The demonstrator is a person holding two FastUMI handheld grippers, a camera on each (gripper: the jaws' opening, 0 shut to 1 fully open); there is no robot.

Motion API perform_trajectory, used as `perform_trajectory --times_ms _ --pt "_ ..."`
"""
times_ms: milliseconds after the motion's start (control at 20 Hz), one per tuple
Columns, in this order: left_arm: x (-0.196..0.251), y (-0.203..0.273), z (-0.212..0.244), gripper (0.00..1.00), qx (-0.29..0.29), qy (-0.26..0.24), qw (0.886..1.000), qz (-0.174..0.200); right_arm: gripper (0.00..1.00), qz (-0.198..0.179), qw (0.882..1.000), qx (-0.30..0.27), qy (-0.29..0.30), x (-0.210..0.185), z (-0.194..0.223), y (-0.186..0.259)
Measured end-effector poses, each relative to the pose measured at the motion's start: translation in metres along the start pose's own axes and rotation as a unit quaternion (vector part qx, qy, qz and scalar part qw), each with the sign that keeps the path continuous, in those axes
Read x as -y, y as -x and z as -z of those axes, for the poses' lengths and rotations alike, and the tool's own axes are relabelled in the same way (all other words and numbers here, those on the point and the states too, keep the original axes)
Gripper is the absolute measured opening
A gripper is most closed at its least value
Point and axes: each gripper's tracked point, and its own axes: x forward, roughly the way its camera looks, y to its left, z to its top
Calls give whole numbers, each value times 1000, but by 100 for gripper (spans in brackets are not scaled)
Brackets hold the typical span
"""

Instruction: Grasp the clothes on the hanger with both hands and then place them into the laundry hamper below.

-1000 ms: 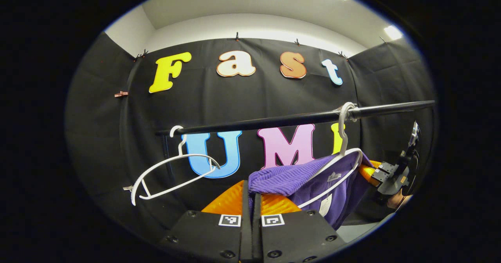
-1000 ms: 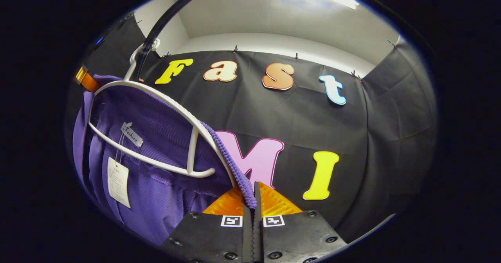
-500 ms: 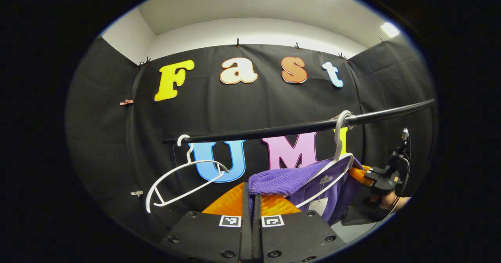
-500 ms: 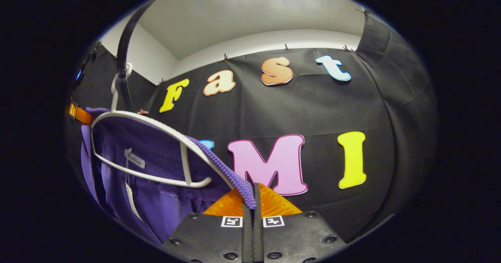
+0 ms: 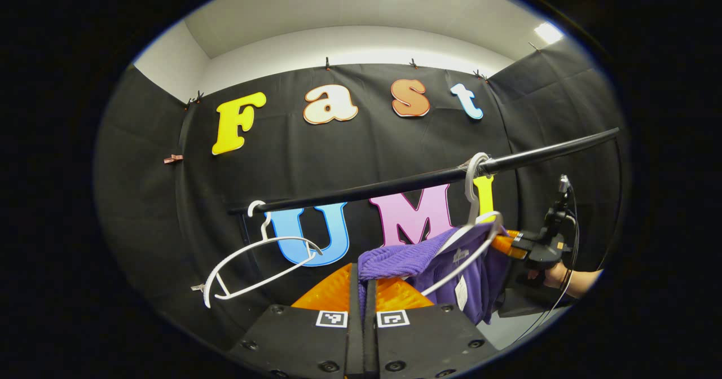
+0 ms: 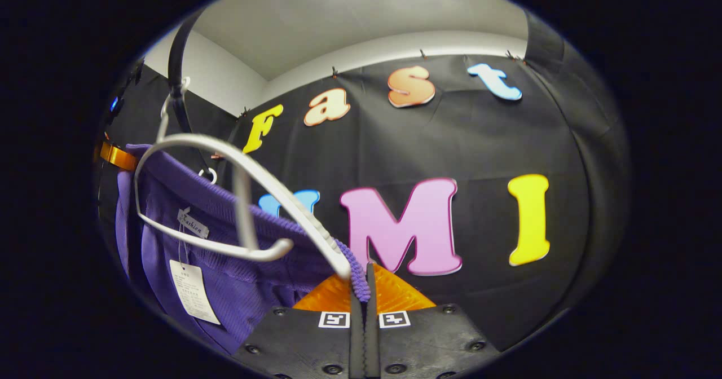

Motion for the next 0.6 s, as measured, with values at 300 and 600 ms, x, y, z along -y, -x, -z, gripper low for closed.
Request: perform_trajectory --times_ms 300,600 --pt "-37 22 38 5 -23 33 998 -37 5 12 998 -48 -27 -56 35 59" --pt "-56 52 94 5 -65 69 993 -66 5 33 997 -63 -26 -113 1 120"
